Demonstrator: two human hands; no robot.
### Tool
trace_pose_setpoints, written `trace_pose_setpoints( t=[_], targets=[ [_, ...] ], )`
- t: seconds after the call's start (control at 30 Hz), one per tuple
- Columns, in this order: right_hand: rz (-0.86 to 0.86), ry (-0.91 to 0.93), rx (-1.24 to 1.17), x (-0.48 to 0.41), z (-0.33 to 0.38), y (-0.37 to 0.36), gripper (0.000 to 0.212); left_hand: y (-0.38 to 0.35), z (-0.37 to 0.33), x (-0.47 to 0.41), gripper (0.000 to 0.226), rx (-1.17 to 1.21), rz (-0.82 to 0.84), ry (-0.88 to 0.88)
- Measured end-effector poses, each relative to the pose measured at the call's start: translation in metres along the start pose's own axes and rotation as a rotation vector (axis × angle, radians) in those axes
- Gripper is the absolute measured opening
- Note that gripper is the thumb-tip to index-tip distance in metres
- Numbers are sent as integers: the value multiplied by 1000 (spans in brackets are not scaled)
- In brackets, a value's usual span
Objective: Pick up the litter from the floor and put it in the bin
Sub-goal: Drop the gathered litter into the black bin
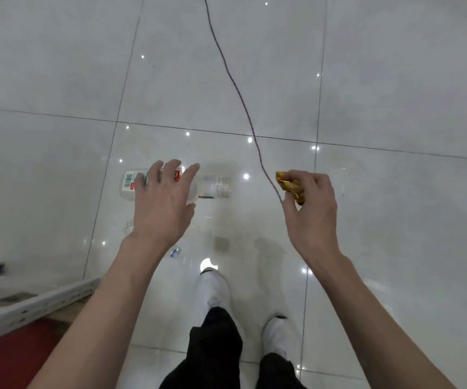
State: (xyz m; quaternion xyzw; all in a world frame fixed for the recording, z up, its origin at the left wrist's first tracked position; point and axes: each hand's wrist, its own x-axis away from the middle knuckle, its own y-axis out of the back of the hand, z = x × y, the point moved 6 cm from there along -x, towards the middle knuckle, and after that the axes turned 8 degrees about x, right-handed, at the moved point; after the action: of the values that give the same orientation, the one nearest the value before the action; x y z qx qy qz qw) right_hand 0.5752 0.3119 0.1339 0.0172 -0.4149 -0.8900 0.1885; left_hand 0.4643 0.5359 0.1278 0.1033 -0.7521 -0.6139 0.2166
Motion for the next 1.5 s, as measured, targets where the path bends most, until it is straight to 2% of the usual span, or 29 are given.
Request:
trace_pose_setpoints(
  t=[0.33, 0.53, 0.7, 0.97, 1.1, 1.33, 1.5],
  targets=[
    [-203, -44, -40, 81, 58, 236, 41, 206, -149, 51, 76, -4, -83, -155],
    [-345, -94, -16, 141, 44, 336, 44, 251, -246, 96, 77, -22, -110, -316],
    [-469, -205, -19, 210, 7, 374, 44, 248, -309, 145, 77, -49, -81, -465],
    [-610, -351, 14, 385, -51, 399, 45, 208, -393, 269, 75, -53, -35, -713],
    [-658, -483, 51, 467, -89, 414, 45, 177, -442, 335, 75, -46, 25, -837],
    [-793, -687, 53, 616, -159, 455, 43, 128, -546, 467, 77, -76, 103, -1049],
    [-883, -834, 47, 754, -207, 475, 42, 86, -613, 596, 76, -103, 166, -1192]
  ],
)
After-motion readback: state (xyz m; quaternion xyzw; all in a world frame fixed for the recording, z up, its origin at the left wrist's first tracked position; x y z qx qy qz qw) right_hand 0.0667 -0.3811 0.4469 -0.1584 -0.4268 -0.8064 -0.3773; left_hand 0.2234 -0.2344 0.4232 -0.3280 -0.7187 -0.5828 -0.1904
